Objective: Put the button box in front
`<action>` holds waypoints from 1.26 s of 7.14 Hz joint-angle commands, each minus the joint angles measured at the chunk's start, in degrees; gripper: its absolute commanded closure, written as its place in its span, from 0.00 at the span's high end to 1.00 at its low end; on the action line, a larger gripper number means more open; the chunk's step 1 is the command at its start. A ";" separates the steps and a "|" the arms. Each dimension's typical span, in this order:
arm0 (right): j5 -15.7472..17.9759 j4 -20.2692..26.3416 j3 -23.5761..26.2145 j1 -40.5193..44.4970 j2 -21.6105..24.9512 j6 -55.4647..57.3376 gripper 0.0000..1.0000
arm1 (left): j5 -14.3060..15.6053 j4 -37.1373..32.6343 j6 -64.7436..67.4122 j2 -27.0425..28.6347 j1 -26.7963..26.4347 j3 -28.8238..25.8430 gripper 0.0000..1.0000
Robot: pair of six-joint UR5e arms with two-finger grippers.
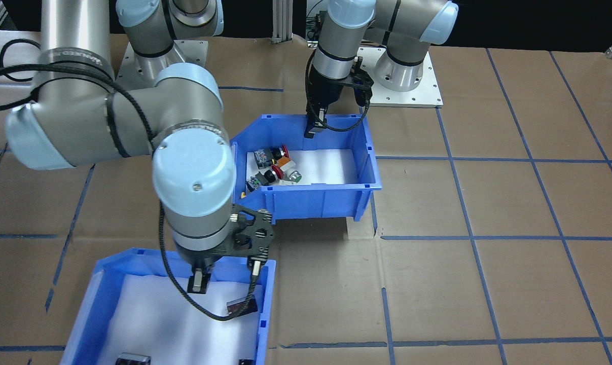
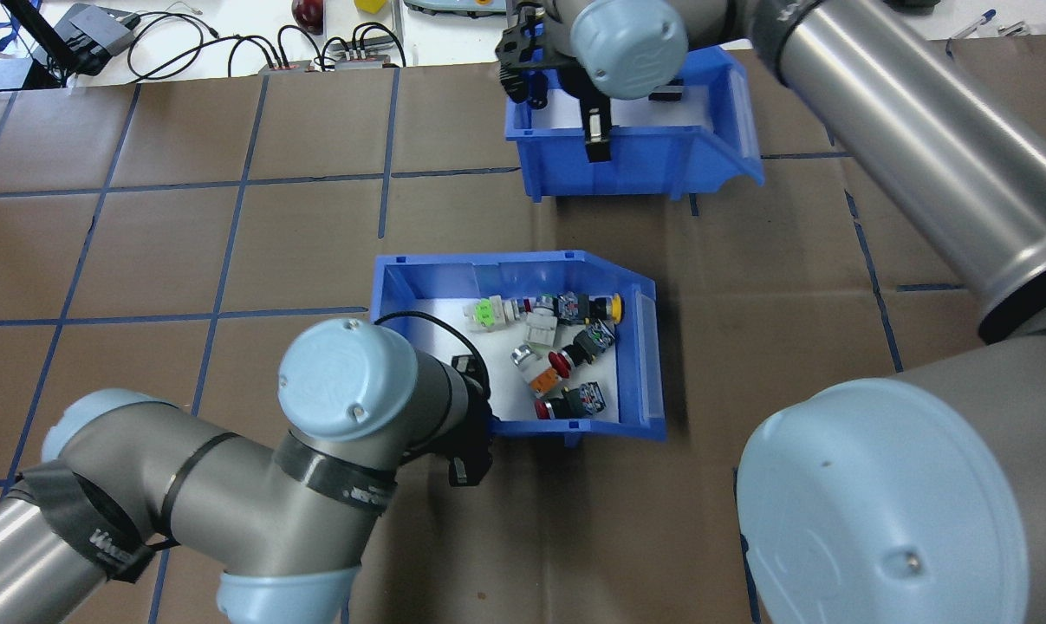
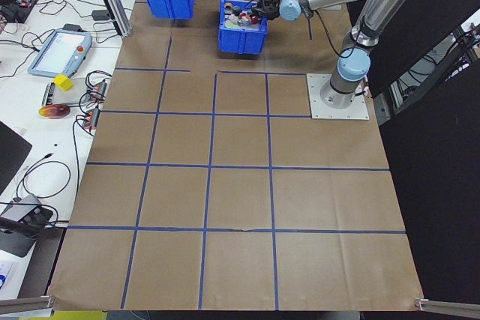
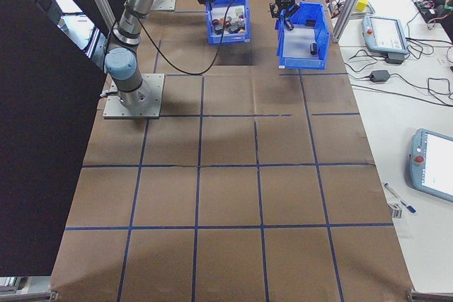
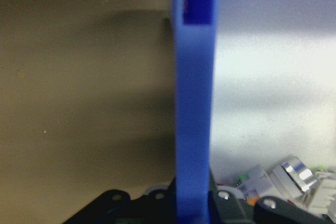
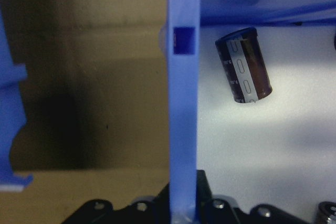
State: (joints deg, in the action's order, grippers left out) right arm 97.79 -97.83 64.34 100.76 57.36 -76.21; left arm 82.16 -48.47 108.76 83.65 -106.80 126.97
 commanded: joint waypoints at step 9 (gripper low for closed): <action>-4.71 -6.04 38.54 -23.33 29.62 -28.64 0.05 | -2.62 -0.57 -5.85 33.58 2.57 -35.02 0.00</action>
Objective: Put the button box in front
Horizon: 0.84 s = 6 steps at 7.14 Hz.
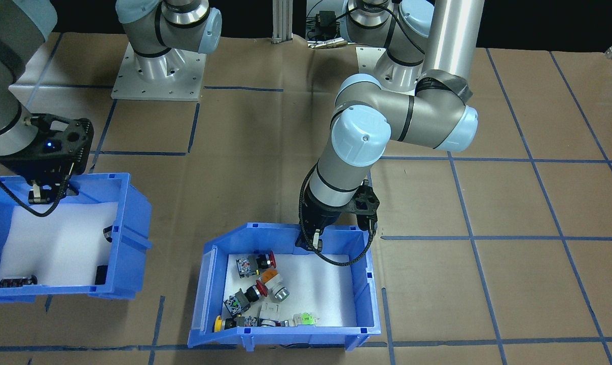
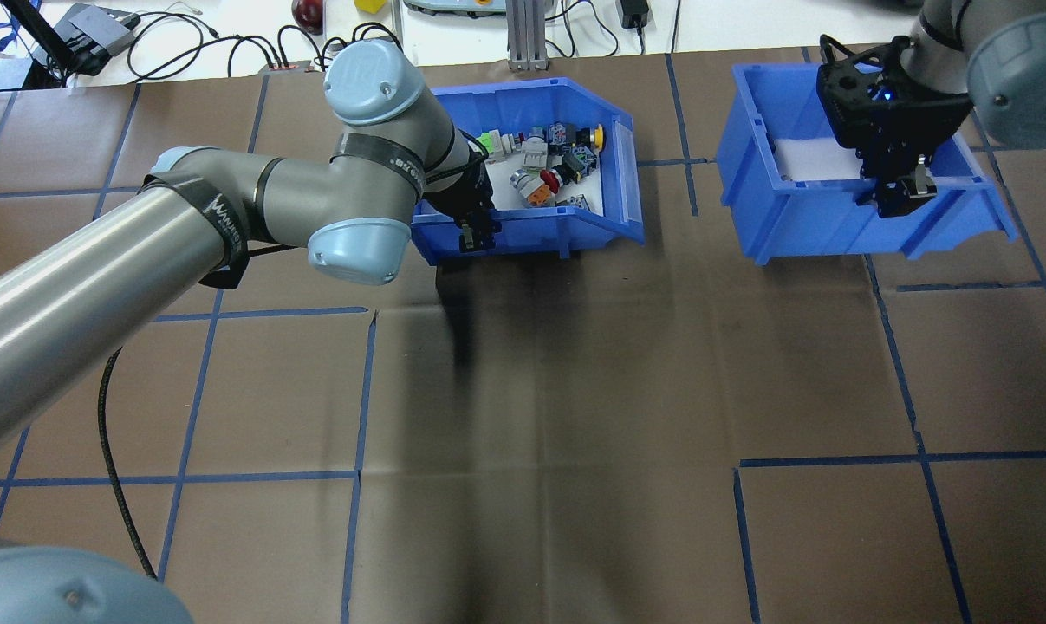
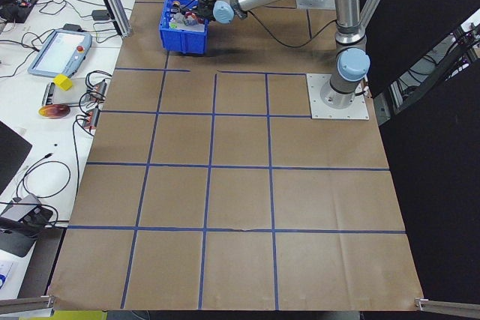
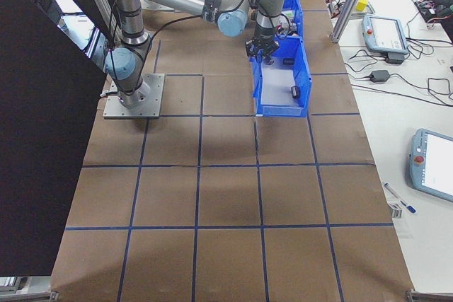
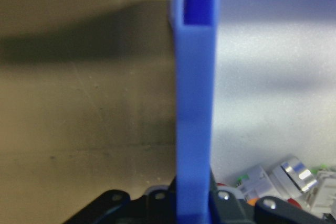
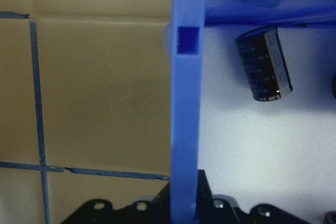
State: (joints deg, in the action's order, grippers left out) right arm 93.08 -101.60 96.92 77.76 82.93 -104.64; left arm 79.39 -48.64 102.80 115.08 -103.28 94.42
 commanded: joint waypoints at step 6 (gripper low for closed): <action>0.96 -10.54 22.52 -1.56 16.03 -3.82 0.05 | 4.45 -4.78 0.12 0.59 -2.28 -2.75 0.99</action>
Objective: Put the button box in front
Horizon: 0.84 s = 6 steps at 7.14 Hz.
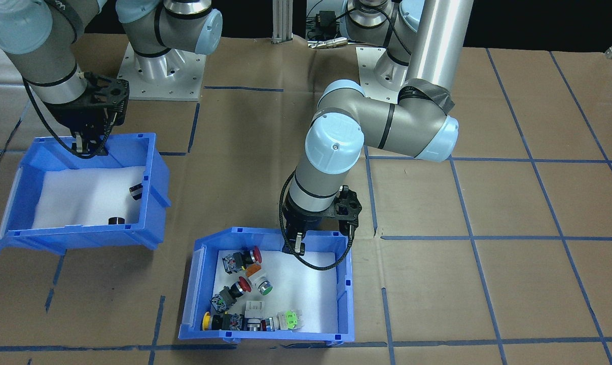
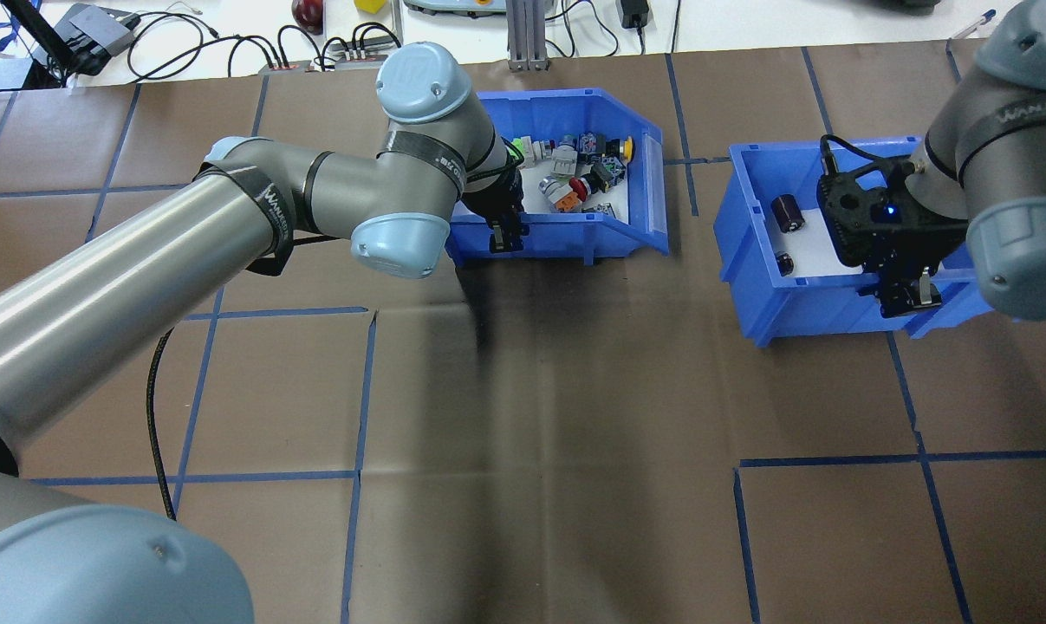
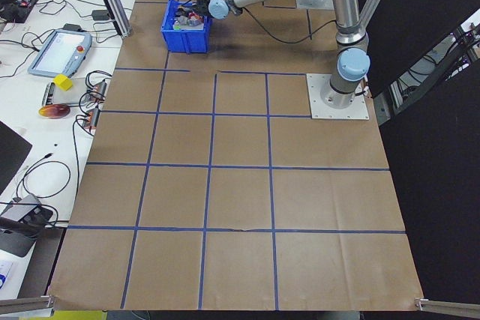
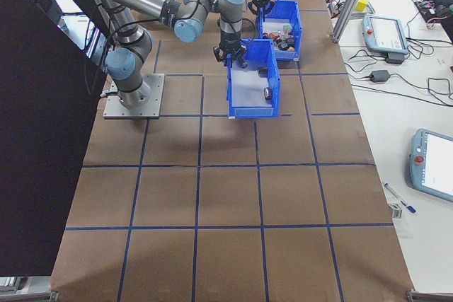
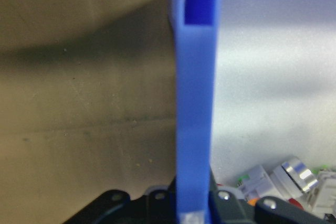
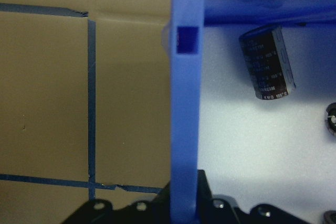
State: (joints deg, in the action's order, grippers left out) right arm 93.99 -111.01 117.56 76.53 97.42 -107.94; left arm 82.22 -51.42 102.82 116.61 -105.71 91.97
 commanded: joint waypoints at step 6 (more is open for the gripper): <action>0.14 -0.17 9.41 -0.24 9.95 0.44 0.05 | 5.98 -30.97 -45.30 -17.44 11.13 -2.50 0.98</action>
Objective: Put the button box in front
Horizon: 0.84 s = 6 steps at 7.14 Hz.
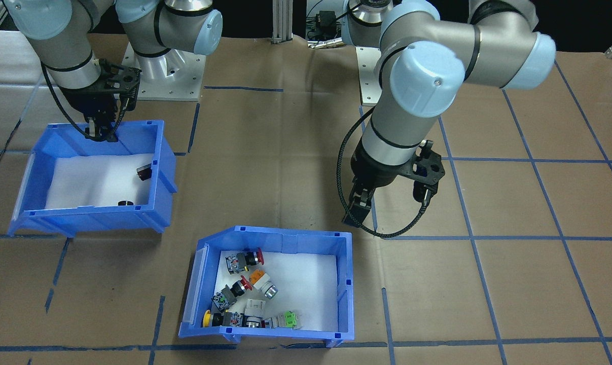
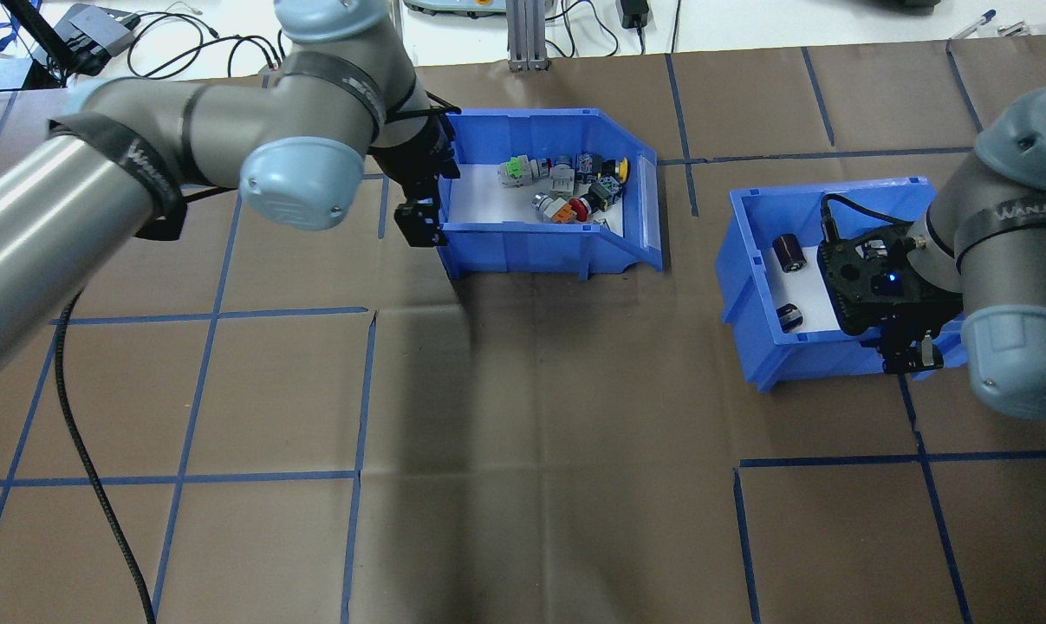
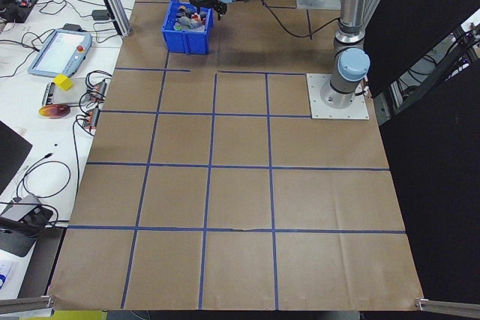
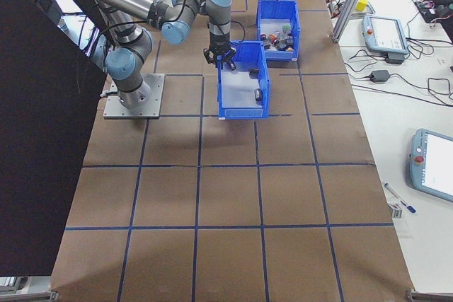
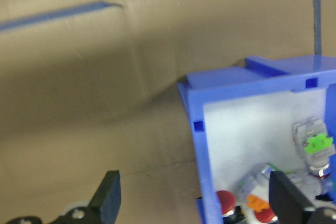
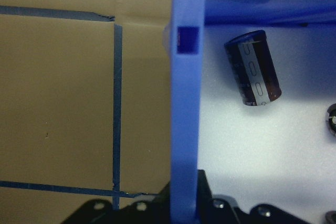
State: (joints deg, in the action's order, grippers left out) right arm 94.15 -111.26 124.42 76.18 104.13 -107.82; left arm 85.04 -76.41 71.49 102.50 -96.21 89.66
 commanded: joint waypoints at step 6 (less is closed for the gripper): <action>-0.90 -0.18 4.17 14.48 4.50 17.86 0.06 | 7.51 -20.89 -72.73 -15.13 3.40 -0.18 0.99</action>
State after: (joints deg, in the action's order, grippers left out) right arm 93.23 -111.04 128.57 85.34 108.99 -94.90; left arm 92.94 -96.91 8.73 88.27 -92.91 89.76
